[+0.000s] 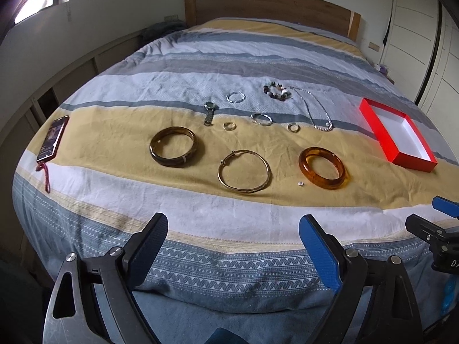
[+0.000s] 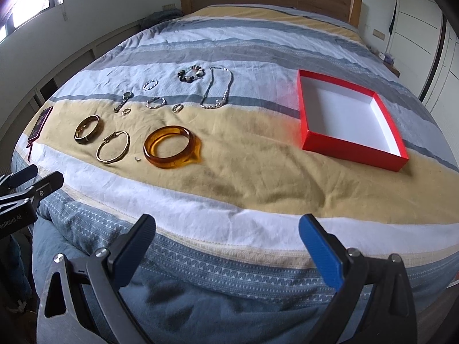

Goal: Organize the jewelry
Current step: 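Move both tools toward the bangles on the bed cover, then grasp the amber bangle with the right tool while the left tool grasps the silver hoop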

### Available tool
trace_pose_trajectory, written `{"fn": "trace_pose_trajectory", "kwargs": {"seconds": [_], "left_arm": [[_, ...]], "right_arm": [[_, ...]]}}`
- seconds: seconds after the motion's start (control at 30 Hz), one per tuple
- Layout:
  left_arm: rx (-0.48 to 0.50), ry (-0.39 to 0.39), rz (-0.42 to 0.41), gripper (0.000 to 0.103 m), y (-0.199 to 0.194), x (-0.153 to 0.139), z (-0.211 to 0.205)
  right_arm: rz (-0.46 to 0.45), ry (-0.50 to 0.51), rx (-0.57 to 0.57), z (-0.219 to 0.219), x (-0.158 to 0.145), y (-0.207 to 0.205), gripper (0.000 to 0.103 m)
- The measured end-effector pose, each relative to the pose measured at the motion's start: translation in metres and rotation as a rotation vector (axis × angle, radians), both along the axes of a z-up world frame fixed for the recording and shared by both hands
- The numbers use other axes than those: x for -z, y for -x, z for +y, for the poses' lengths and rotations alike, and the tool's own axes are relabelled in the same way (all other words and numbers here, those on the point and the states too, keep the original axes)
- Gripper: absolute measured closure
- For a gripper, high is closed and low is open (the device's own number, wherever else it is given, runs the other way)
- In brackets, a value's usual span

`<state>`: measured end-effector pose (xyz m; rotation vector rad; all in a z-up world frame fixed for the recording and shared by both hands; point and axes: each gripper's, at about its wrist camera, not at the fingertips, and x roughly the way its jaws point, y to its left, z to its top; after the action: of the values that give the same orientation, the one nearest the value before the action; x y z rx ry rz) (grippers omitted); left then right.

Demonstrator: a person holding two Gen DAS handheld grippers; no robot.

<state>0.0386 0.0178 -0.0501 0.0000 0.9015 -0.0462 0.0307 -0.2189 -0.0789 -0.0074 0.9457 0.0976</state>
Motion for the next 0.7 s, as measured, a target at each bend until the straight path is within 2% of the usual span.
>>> {"fn": "trace_pose_trajectory", "kwargs": {"seconds": [0.33,0.7], "left_arm": [[-0.029,0.004,0.086,0.012,-0.027,0.013,0.015],[-0.049,0.013,0.104,0.012,-0.072,0.026,0.027]], "right_arm": [[0.039,-0.02,-0.018,0.006,0.006,-0.026,0.004],[0.057,-0.064,-0.074,0.027,0.01,-0.081,0.006]]}}
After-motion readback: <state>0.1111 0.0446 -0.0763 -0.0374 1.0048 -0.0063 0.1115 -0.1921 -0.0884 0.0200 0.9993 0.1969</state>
